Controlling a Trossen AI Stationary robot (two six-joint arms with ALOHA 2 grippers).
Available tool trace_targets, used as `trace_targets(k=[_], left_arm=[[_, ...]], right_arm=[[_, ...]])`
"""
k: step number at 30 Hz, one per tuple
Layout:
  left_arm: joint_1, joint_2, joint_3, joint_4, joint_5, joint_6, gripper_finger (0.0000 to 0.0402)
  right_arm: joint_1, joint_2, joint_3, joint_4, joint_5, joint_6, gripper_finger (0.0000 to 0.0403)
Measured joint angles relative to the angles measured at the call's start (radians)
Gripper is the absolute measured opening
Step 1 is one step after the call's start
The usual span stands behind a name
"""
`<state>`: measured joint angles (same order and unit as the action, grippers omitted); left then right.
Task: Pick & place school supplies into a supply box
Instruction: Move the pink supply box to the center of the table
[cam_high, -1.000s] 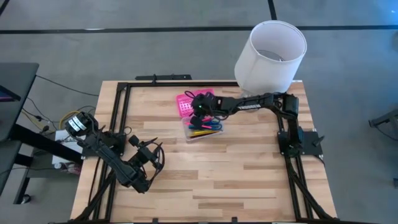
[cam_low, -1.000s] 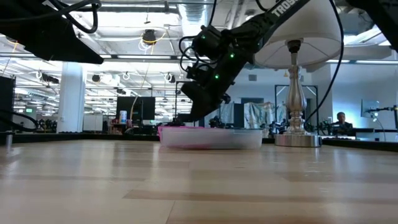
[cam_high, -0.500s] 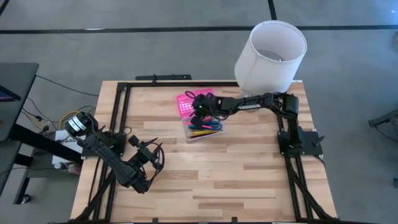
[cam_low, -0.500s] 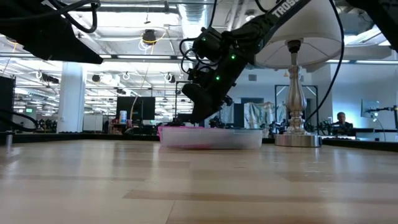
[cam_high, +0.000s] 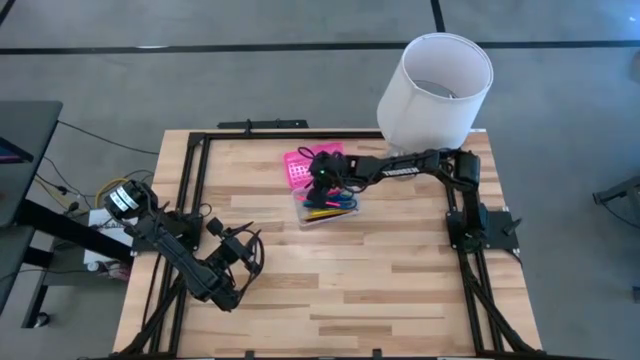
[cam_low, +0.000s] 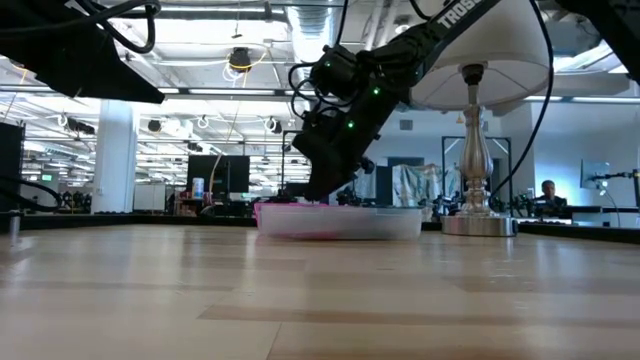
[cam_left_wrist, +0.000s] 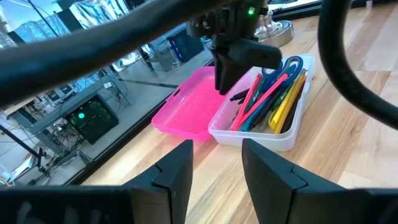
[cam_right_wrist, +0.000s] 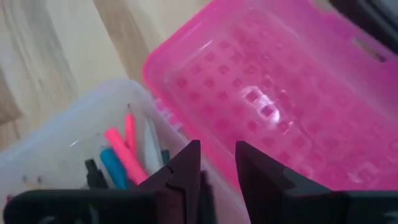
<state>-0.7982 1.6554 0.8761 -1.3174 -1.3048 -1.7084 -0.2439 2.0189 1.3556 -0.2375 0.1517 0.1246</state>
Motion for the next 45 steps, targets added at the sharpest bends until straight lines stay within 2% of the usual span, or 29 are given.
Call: trace_targets(k=[7, 25, 32, 45], left_arm=[[0.0, 0.0, 0.0, -0.001, 0.015, 0.0, 0.0132], [0.0, -0.001, 0.0, -0.005, 0.025, 0.0, 0.0132], [0.0, -0.001, 0.0, -0.005, 0.025, 0.0, 0.0132], [0.0, -0.001, 0.0, -0.001, 0.026, 0.0, 0.0132]], right_arm=[[-0.001, 0.065, 0.011, 0.037, 0.004, 0.007, 0.0094], [0.036, 0.059, 0.012, -0.019, -0.053, -0.048, 0.0095], [0.099, 0.059, 0.012, -0.035, -0.07, -0.133, 0.0095], [0.265, 0.059, 0.011, -0.153, -0.071, -0.385, 0.0095]])
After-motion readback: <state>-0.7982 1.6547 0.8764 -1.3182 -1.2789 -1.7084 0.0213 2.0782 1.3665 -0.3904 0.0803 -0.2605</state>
